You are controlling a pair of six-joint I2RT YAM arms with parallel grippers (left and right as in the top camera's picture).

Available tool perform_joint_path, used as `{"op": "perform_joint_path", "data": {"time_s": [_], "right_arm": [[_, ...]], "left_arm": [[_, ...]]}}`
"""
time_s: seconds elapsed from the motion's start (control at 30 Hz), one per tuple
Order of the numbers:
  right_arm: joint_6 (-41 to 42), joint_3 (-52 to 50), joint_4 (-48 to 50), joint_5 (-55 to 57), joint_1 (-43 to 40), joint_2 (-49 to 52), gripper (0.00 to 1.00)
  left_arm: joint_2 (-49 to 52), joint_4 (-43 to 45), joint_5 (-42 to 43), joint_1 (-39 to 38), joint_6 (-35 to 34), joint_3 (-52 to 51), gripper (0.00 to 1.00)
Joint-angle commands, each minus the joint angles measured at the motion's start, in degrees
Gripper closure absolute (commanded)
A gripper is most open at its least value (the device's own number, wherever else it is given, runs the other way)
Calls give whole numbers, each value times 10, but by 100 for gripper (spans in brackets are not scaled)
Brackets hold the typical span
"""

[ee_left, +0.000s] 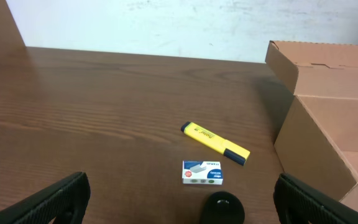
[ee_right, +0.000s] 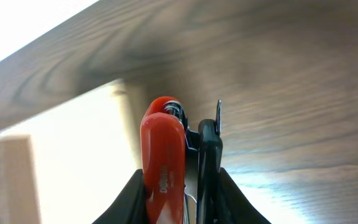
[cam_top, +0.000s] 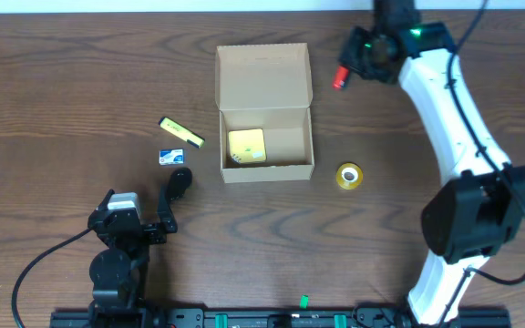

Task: Pack container
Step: 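Lift the stapler and lower it into the box with the right gripper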

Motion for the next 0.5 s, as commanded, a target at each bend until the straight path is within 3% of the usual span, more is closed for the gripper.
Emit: {"op": "perform_joint_path", "data": {"time_s": [0.0, 0.27, 0.47], "right_arm": [[-45, 39, -18, 38, 45, -10, 99], [-43, 41, -71, 38, 139, -9, 99], [32, 41, -141, 61, 177, -3, 99]], "left_arm": [[-3, -4, 0, 3, -3, -17, 5], [-3, -4, 0, 3, -3, -17, 4], [-3, -4, 0, 3, -3, -17, 5]]}}
